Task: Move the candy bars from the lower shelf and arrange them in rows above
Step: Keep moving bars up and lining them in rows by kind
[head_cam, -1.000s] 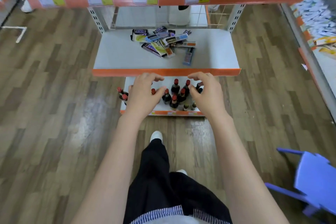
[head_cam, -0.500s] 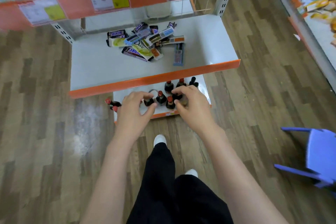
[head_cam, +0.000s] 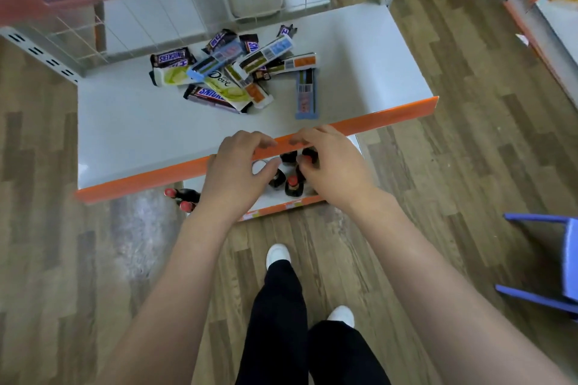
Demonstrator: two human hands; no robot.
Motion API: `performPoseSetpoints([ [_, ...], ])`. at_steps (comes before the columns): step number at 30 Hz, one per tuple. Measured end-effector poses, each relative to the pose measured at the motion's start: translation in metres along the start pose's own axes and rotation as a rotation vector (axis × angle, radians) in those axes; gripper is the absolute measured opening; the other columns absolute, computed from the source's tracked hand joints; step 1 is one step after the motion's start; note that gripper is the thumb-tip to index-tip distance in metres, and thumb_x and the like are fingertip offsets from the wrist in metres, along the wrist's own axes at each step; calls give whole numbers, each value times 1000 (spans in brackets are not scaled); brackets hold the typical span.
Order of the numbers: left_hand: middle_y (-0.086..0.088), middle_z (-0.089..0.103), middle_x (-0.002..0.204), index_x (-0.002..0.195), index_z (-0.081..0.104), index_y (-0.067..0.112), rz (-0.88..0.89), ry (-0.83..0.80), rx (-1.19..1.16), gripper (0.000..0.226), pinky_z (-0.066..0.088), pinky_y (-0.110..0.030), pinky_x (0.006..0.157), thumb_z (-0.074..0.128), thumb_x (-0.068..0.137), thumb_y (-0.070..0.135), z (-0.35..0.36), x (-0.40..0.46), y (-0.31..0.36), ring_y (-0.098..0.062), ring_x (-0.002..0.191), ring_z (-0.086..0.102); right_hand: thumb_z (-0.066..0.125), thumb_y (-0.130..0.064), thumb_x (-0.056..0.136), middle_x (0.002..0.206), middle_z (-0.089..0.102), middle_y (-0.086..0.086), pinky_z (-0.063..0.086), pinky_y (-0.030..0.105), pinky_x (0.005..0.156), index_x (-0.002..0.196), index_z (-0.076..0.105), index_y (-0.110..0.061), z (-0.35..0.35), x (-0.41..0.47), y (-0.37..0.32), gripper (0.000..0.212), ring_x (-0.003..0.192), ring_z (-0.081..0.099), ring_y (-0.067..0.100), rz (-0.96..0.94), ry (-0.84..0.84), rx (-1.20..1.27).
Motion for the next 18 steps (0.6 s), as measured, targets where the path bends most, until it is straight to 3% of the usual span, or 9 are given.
performPoseSetpoints([
  [7, 4, 58, 107, 107, 60, 28, -52, -34, 113, 22, 44, -45, 85, 58, 86, 33, 31, 37, -37, -20, 99, 53, 54, -7, 83, 110, 57, 5, 48, 34, 70, 113, 61, -18, 36, 35, 31, 33, 103, 53, 27, 23, -38, -67],
  [12, 1, 57, 112, 115, 58, 24, -98, -38, 191, 29, 39, -41, 86, 59, 86, 31, 38, 60, -65, -21, 106, 51, 54, -15, 87, 123, 53, 4, 41, 32, 73, 122, 55, -23, 44, 71, 53, 36, 108, 53, 27, 50, -61, -223],
  [18, -13, 40, 133, 139, 30, 22, -228, 66, 345, 58, 35, -44, 92, 57, 88, 28, 36, 91, -74, -32, 122, 36, 52, -35, 91, 128, 45, 10, 36, 44, 93, 141, 33, -32, 47, 110, 61, 54, 117, 43, 30, 184, -28, -429],
])
Point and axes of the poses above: each hand's wrist, its own x-axis towards the middle knuckle, its own z-axis out of the palm, y = z × x, the point moved 2 cm from there along x, towards the middle knuckle
